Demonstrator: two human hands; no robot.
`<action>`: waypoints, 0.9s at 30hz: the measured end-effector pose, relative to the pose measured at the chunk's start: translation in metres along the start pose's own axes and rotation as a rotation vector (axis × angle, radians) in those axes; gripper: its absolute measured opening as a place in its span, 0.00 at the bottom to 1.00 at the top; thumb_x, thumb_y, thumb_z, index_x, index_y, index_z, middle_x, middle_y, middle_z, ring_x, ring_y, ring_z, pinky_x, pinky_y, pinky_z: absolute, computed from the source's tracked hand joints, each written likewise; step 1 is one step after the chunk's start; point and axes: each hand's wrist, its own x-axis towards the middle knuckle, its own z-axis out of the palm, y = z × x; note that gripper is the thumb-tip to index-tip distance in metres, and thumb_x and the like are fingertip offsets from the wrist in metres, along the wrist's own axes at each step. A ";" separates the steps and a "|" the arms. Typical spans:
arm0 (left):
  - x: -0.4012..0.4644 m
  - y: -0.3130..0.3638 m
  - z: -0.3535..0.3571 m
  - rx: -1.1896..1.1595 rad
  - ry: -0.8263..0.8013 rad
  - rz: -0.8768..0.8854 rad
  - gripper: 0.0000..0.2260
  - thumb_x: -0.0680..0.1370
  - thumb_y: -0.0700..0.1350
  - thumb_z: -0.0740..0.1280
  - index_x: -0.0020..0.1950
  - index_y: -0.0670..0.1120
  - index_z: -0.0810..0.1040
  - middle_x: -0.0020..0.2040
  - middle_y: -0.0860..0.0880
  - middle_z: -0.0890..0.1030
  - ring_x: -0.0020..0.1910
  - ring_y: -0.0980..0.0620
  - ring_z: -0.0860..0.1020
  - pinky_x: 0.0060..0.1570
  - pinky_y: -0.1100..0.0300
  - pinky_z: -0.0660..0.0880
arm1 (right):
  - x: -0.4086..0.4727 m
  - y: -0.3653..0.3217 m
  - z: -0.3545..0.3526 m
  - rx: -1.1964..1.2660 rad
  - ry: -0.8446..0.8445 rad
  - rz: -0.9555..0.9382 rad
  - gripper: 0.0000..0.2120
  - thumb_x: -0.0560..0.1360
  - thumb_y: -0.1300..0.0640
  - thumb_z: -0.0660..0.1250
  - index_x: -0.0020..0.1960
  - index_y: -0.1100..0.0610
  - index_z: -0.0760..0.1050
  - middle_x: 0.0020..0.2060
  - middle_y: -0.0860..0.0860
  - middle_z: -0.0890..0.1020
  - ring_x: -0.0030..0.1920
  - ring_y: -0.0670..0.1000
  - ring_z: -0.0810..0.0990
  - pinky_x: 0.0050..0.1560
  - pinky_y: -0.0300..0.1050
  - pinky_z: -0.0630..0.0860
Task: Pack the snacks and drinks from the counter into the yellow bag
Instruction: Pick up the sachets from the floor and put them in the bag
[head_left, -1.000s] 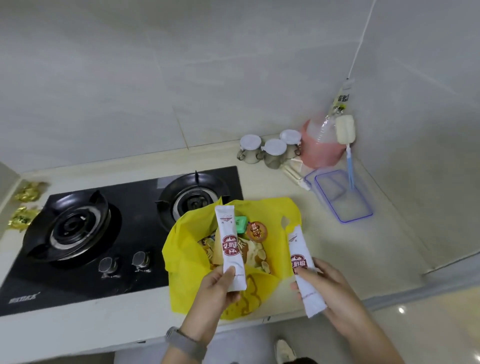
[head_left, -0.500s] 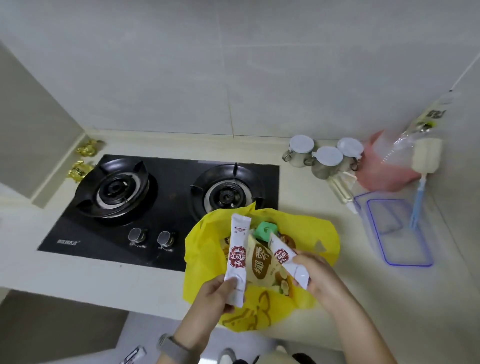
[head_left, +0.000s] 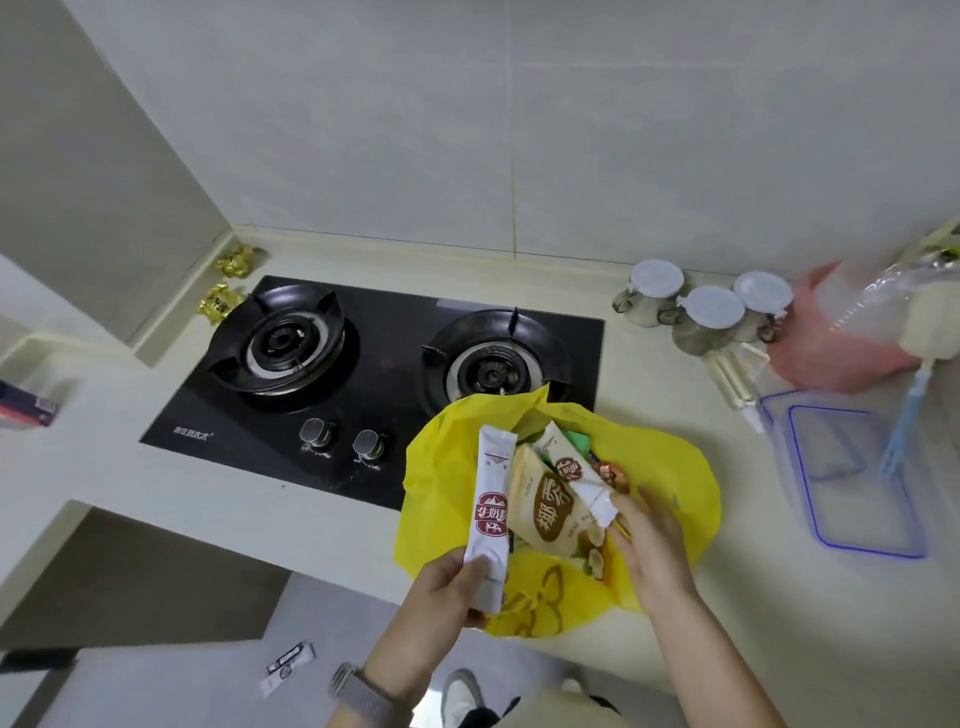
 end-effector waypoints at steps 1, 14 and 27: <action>0.000 -0.001 0.001 -0.002 0.001 0.004 0.10 0.79 0.43 0.59 0.47 0.44 0.80 0.37 0.47 0.80 0.37 0.52 0.77 0.34 0.63 0.73 | -0.007 0.003 -0.002 -0.100 0.019 -0.027 0.25 0.74 0.60 0.67 0.70 0.55 0.65 0.64 0.54 0.74 0.56 0.51 0.76 0.56 0.46 0.72; -0.001 0.001 0.013 0.133 -0.328 0.019 0.09 0.79 0.44 0.60 0.50 0.43 0.80 0.38 0.49 0.80 0.34 0.57 0.76 0.34 0.64 0.72 | -0.086 -0.007 0.005 -0.463 -0.610 -0.175 0.11 0.75 0.56 0.67 0.57 0.54 0.77 0.50 0.51 0.84 0.54 0.50 0.82 0.59 0.50 0.77; 0.017 -0.007 -0.013 0.538 0.162 0.204 0.22 0.78 0.47 0.61 0.72 0.51 0.61 0.44 0.48 0.80 0.37 0.51 0.79 0.37 0.61 0.74 | -0.041 -0.022 -0.020 -0.718 -0.301 -0.240 0.08 0.80 0.55 0.59 0.53 0.49 0.76 0.48 0.47 0.82 0.51 0.49 0.79 0.50 0.43 0.73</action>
